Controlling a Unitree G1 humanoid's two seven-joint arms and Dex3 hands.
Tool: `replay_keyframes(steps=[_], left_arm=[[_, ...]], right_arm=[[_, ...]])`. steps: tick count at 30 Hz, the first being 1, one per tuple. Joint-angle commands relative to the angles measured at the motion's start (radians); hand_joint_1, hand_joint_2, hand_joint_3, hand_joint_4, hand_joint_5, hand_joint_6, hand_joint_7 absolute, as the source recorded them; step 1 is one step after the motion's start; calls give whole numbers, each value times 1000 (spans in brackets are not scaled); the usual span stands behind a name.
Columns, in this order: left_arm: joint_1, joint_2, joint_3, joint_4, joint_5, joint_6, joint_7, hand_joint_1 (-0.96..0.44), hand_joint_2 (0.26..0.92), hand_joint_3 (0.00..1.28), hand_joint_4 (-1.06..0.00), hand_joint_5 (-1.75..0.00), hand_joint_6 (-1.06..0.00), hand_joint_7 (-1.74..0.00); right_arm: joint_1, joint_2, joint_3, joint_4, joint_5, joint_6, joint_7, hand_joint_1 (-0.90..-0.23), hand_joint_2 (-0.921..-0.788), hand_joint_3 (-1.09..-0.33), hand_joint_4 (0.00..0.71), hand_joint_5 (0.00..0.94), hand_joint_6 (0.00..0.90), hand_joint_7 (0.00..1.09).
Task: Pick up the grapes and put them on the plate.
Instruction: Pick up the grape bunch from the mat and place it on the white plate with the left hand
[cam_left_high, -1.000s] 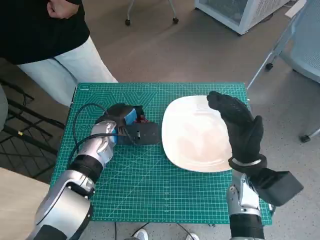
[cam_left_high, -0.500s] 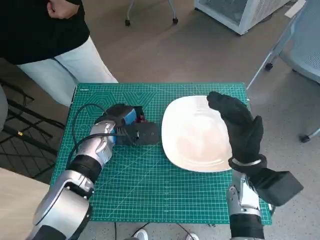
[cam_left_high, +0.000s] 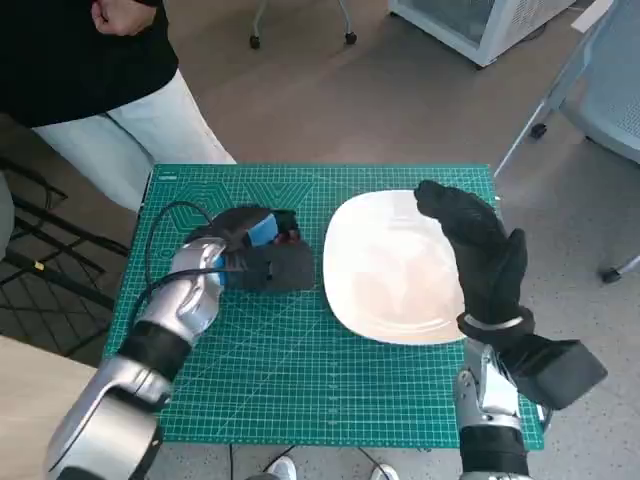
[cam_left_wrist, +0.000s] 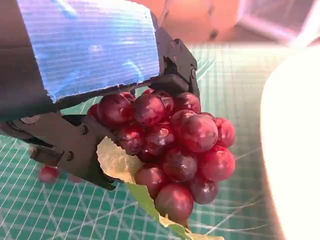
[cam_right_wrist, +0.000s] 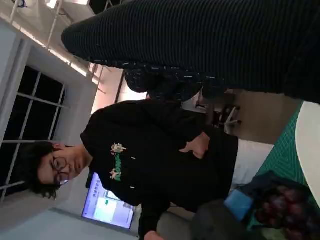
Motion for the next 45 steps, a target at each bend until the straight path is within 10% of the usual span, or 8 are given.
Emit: replay_keyframes(steps=[1, 16, 45], left_arm=[[56, 48, 58, -195, -14, 18, -11, 3, 921, 187, -494, -1502, -589, -1060], [164, 84, 179, -533, -28, 9, -7, 2, 921, 152, -599, -1346, -547, -1151], [-69, -131, 18, -365, 34, 81, -103, 2, 921, 178, -546, -1365, -532, -1206]], right_arm=[[5, -5, -6, 18, 0, 2, 7, -666, -921, -738, 415, 9, 0, 556], [-6, -7, -16, 34, -2, -12, 8, -665, -921, -738, 423, 13, 0, 558], [10, -35, -40, -19, 42, 3, 25, -667, -921, -731, 432, 15, 3, 556]])
